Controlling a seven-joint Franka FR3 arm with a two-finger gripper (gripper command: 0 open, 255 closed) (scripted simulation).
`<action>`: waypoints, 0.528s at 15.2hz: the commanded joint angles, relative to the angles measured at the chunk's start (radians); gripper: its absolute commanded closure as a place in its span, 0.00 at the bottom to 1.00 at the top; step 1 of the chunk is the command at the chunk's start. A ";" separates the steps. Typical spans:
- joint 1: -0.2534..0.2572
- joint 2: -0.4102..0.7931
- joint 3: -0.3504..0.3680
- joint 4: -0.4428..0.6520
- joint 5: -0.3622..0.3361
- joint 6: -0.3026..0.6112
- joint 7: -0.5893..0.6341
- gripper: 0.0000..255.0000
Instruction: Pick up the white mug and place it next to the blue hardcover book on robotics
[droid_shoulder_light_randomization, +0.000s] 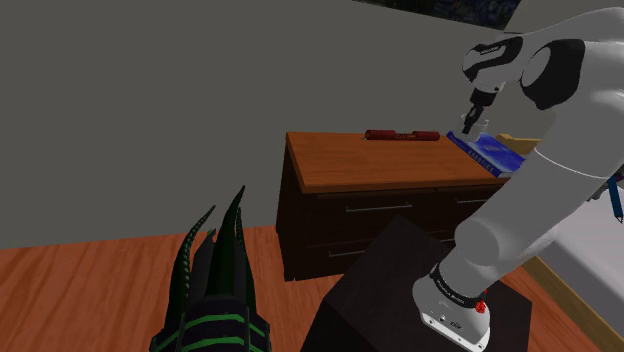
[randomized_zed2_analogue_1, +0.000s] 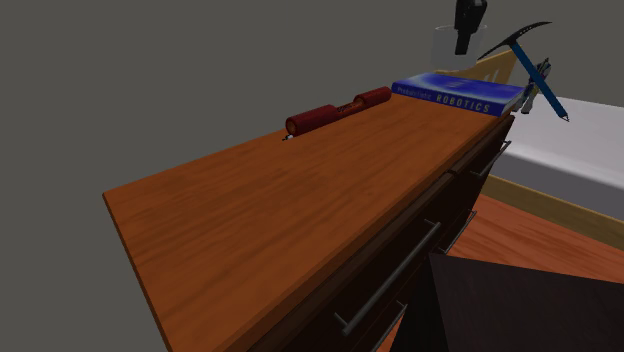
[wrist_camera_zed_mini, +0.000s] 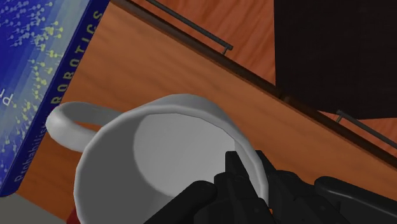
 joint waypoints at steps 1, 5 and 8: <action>-0.035 0.056 -0.021 0.057 0.042 -0.007 -0.069 1.00; -0.125 0.173 -0.043 0.175 0.131 -0.027 -0.198 1.00; -0.209 0.267 -0.046 0.281 0.200 -0.055 -0.286 1.00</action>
